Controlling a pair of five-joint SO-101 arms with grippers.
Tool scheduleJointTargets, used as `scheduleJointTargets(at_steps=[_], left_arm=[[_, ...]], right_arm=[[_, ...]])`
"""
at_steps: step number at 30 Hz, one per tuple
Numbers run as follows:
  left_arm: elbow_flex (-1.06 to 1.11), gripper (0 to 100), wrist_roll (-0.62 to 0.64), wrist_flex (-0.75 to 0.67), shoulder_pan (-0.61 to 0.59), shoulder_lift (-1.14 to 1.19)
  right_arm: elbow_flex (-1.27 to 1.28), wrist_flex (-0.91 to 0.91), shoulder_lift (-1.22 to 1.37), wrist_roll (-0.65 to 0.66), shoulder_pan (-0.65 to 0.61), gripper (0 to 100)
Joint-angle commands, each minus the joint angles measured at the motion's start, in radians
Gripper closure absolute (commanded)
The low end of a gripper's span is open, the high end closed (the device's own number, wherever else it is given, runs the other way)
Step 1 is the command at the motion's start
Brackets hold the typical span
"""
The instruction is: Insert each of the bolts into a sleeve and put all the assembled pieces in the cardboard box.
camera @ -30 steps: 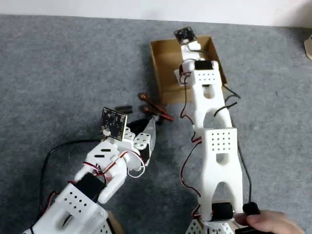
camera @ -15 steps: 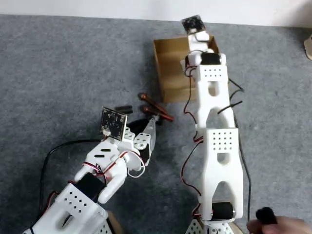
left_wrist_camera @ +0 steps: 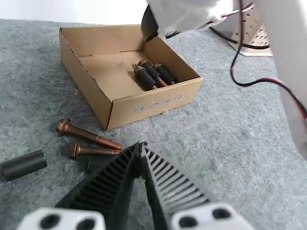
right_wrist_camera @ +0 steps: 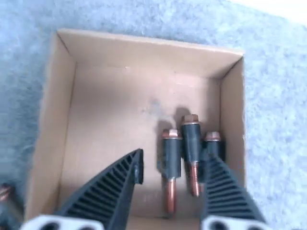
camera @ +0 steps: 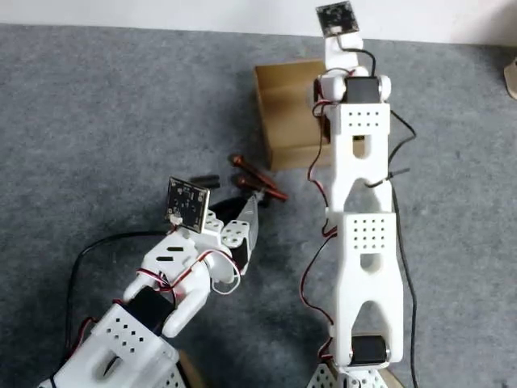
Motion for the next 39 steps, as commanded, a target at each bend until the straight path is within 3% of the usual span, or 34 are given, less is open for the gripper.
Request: scheduleJointTargets(at_steps=[1, 10, 14, 19, 27, 35, 39], left_arm=[[-0.013, 99, 0.015, -0.023, -0.012, -0.021], [-0.087, 99, 0.095, 0.044, -0.013, 0.013], [-0.229, 99, 0.137, 0.160, -0.041, 0.182], [-0.400, 99, 0.199, 0.180, -0.143, 0.463], [-0.676, 99, 0.299, 0.443, -0.165, 0.647], [-0.713, 99, 0.299, 0.460, -0.166, 0.708], [-0.716, 99, 0.299, 0.462, -0.163, 0.734]], right_arm=[[-0.111, 0.082, -0.024, -0.023, -0.019, 86.7], [-0.160, 0.246, -0.104, -0.087, 0.001, 86.7], [-0.157, 0.249, -0.168, -0.141, 0.025, 86.7], [-0.142, 0.251, -0.202, -0.178, 0.058, 86.7], [-0.028, 0.251, -0.203, -0.212, 0.056, 86.7], [-0.012, 0.251, -0.232, -0.209, 0.048, 86.7], [0.166, 0.249, -0.344, -0.212, 0.041, 86.7]])
